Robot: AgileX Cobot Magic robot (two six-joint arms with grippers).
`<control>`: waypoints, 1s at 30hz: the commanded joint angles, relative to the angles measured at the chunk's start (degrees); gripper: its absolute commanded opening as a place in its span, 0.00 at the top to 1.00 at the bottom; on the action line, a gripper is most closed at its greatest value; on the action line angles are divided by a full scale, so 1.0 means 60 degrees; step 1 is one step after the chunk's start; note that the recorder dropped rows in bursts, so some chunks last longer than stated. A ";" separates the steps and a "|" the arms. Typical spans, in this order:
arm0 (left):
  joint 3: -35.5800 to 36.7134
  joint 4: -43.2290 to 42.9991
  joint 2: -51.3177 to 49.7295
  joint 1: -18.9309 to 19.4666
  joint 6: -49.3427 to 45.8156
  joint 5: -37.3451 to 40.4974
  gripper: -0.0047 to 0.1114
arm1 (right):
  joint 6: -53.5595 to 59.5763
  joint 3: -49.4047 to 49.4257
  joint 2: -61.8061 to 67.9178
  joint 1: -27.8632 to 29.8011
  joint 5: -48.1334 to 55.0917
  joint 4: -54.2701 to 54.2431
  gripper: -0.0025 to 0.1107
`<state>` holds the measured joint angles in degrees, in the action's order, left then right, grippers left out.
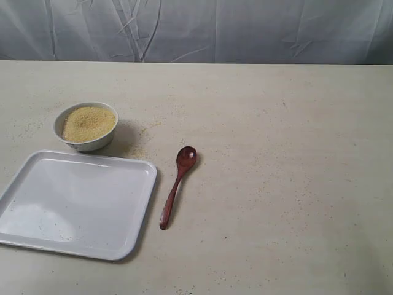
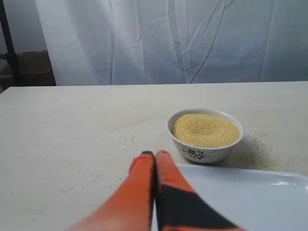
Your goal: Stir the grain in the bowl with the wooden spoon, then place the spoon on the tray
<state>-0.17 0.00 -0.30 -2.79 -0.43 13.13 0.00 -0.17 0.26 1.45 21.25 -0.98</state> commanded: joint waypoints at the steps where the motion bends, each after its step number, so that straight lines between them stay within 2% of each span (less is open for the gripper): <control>1: 0.0029 0.0000 0.0050 -0.0036 -0.0002 -0.0119 0.96 | -0.0051 0.0028 -0.0043 0.0054 -0.0143 0.0007 0.98; 27: 0.0029 0.0000 0.0050 -0.0036 -0.0002 -0.0119 0.96 | -0.0051 0.0028 -0.0043 0.0054 -0.0143 0.0012 0.98; 30: 0.0029 0.0000 0.0050 -0.0036 -0.0002 -0.0119 0.96 | -0.0051 0.0028 -0.0043 0.0054 -0.0752 0.0083 0.98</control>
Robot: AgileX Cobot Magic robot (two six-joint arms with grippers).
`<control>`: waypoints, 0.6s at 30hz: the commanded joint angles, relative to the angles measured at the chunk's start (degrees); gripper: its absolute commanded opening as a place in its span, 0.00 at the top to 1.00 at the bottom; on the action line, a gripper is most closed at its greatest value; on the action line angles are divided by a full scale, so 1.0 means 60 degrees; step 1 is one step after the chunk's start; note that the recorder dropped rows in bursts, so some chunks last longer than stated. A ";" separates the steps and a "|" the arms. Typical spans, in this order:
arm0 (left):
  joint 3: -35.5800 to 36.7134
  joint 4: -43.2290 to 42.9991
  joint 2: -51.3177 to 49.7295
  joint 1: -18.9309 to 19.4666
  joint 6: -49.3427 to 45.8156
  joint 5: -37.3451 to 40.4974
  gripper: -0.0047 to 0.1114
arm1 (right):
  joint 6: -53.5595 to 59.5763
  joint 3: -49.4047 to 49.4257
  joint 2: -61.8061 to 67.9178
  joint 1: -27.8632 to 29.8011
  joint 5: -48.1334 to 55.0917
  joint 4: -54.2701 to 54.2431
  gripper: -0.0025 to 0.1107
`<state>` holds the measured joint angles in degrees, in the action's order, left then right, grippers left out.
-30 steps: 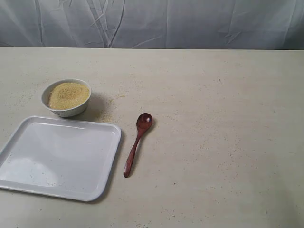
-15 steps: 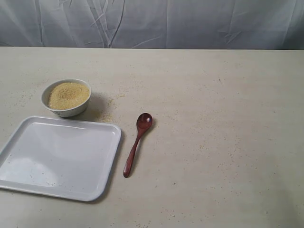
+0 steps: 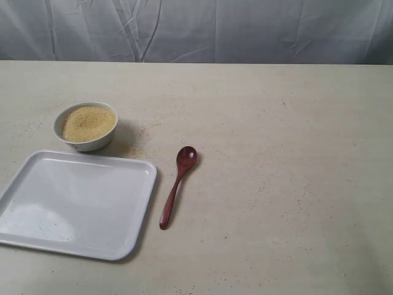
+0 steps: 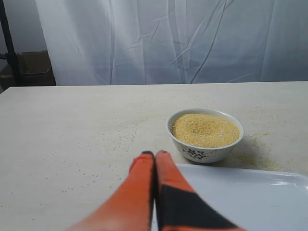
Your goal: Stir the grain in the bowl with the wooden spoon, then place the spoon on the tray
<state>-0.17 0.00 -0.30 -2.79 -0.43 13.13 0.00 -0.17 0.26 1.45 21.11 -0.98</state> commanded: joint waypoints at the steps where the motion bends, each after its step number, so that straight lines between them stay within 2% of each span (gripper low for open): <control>1: 0.0029 0.0000 0.0050 -0.0036 -0.0002 -0.0119 0.96 | -0.0051 0.0028 -0.0043 0.0054 -0.1241 0.0083 0.98; 8: 0.0029 0.0000 0.0050 -0.0036 -0.0002 -0.0119 0.96 | -0.0051 0.0028 -0.0043 0.0054 -0.5658 0.0083 0.98; 13: 0.0029 0.0000 0.0050 -0.0036 -0.0002 -0.0119 0.96 | 0.0000 0.0028 -0.0043 0.0054 -0.7543 -0.0070 0.98; 18: 0.0029 0.0000 0.0050 -0.0036 -0.0002 -0.0119 0.96 | 0.0000 0.0028 -0.0043 0.0054 -0.8571 -0.0176 0.98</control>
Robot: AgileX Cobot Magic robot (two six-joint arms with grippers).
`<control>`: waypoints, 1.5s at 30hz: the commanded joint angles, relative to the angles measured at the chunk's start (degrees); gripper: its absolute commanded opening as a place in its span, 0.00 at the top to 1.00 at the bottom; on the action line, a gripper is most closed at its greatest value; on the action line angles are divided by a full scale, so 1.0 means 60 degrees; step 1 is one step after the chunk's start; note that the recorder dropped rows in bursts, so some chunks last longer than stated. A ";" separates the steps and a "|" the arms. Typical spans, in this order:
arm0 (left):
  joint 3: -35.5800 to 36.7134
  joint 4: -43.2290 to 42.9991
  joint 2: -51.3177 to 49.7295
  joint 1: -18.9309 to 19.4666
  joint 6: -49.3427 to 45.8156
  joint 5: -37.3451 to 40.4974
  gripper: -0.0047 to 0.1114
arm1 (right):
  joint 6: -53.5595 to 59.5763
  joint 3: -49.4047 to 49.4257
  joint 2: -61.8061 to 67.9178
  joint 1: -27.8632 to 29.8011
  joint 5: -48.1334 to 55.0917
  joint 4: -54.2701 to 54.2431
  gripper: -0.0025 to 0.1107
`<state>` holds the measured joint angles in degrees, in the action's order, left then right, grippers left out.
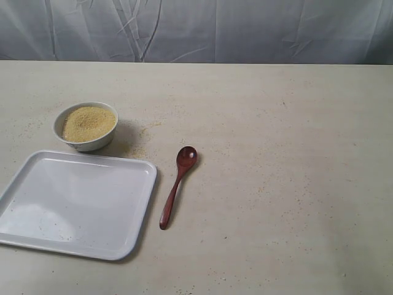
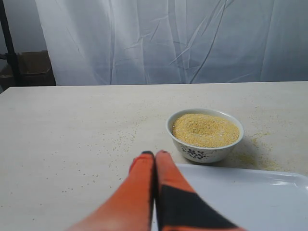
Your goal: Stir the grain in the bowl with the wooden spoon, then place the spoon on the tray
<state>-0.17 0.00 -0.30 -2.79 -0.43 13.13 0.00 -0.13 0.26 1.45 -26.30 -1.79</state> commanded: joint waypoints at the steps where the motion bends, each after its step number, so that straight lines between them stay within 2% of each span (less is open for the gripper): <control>1: 0.0029 0.0000 0.0050 -0.0036 -0.0002 -0.0119 0.96 | 0.0000 0.0022 -0.0043 0.0054 -0.0668 -0.0040 0.98; 7: 0.0029 0.0000 0.0050 -0.0036 -0.0002 -0.0119 0.96 | 0.0000 0.0022 -0.0043 0.0054 -0.0625 -0.0098 0.98; 9: 0.0029 0.0000 0.0050 -0.0036 -0.0002 -0.0119 0.96 | 0.0062 0.0022 -0.0043 0.0054 -0.0461 -0.0957 0.98; 10: 0.0029 0.0000 0.0050 -0.0036 -0.0002 -0.0119 0.96 | 0.0185 -0.0245 -0.0043 0.0054 0.0133 -0.1474 0.98; 13: 0.0029 0.0000 0.0050 -0.0036 -0.0002 -0.0119 0.96 | 0.0999 -0.2063 0.0932 0.0054 0.4384 -0.2361 0.99; 16: 0.0029 0.0000 0.0050 -0.0036 -0.0002 -0.0119 0.96 | 0.0999 -0.3408 0.2356 0.0054 0.6889 -0.2361 0.99; 19: 0.0029 0.0000 0.0050 -0.0036 -0.0002 -0.0119 0.96 | 0.1000 -0.4409 0.3887 0.0054 0.8323 -0.2299 0.99; 23: 0.0029 0.0000 0.0050 -0.0036 -0.0002 -0.0119 0.96 | 0.0882 -0.4638 0.5136 0.0054 0.8318 -0.1577 0.99; 26: 0.0029 0.0000 0.0050 -0.0036 -0.0002 -0.0119 0.96 | 0.0475 -0.4523 0.6027 0.0054 0.8528 -0.2063 0.99; 30: 0.0029 0.0000 0.0050 -0.0036 -0.0002 -0.0119 0.96 | -0.1281 -0.4523 0.7263 0.0054 0.9395 -0.2285 0.99; 35: 0.0029 0.0000 0.0050 -0.0036 -0.0002 -0.0119 0.96 | -0.1492 -0.5164 0.8372 -0.0031 1.0973 -0.2383 0.99; 39: 0.0029 0.0000 0.0050 -0.0036 -0.0002 -0.0119 0.96 | -0.1423 -0.5607 0.8671 -0.0736 1.1699 -0.2358 0.99; 45: 0.0029 0.0000 0.0050 -0.0036 -0.0002 -0.0119 0.96 | -0.1780 -0.5607 0.8993 -0.2705 1.1542 -0.2549 0.99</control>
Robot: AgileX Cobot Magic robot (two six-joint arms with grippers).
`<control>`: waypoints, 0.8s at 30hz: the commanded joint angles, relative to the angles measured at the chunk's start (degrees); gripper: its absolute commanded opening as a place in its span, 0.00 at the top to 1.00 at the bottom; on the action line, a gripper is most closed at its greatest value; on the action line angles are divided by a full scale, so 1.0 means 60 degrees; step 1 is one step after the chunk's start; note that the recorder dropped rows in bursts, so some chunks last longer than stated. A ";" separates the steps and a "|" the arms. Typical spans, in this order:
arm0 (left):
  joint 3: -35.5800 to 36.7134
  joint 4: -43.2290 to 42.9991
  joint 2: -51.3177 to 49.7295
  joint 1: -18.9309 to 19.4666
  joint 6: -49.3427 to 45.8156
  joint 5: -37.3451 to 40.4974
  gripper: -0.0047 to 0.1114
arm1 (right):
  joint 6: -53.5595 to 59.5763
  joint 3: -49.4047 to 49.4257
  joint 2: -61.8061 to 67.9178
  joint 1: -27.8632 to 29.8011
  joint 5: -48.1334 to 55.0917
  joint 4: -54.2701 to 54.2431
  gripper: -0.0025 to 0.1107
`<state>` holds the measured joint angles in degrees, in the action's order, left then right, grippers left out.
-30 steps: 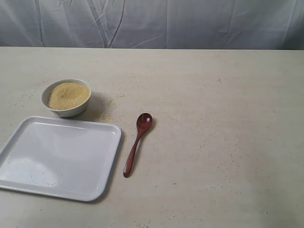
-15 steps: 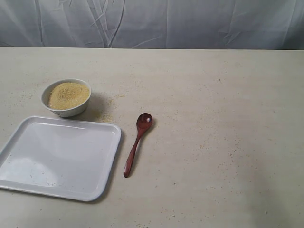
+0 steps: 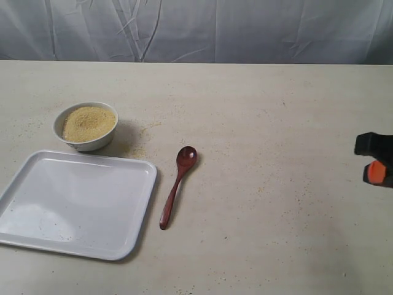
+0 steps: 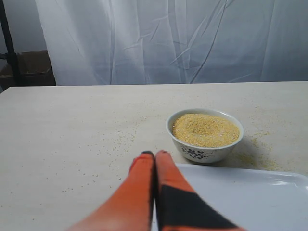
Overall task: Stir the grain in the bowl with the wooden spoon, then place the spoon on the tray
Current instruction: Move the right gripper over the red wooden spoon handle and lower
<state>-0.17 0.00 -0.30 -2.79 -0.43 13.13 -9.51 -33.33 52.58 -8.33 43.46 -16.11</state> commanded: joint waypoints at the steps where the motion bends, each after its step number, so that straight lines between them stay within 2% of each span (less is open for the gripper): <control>1: 0.0029 0.0000 0.0050 -0.0036 -0.0002 -0.0119 0.96 | -0.0195 -0.0116 0.0431 -0.1475 -0.0161 -0.0261 0.99; 10: 0.0029 0.0000 0.0050 -0.0036 -0.0002 -0.0119 0.96 | -0.0706 -0.2150 0.3511 -0.4665 -0.0293 -0.0143 0.99; 17: 0.0029 0.0000 0.0050 -0.0036 -0.0002 -0.0119 0.96 | -0.3843 -0.4459 0.6787 -0.6912 -0.0116 0.2516 0.99; 22: 0.0029 0.0000 0.0050 -0.0036 -0.0002 -0.0119 0.96 | -0.5971 -0.6079 0.8673 -0.7767 -0.0034 0.3876 0.98; 24: 0.0029 0.0000 0.0050 -0.0036 -0.0002 -0.0119 0.96 | -0.6531 -0.6613 0.9293 -0.7974 -0.0071 0.4275 0.94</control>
<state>-0.17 0.00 -0.30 -2.79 -0.43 13.13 -43.41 -69.45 104.49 -54.55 42.97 5.47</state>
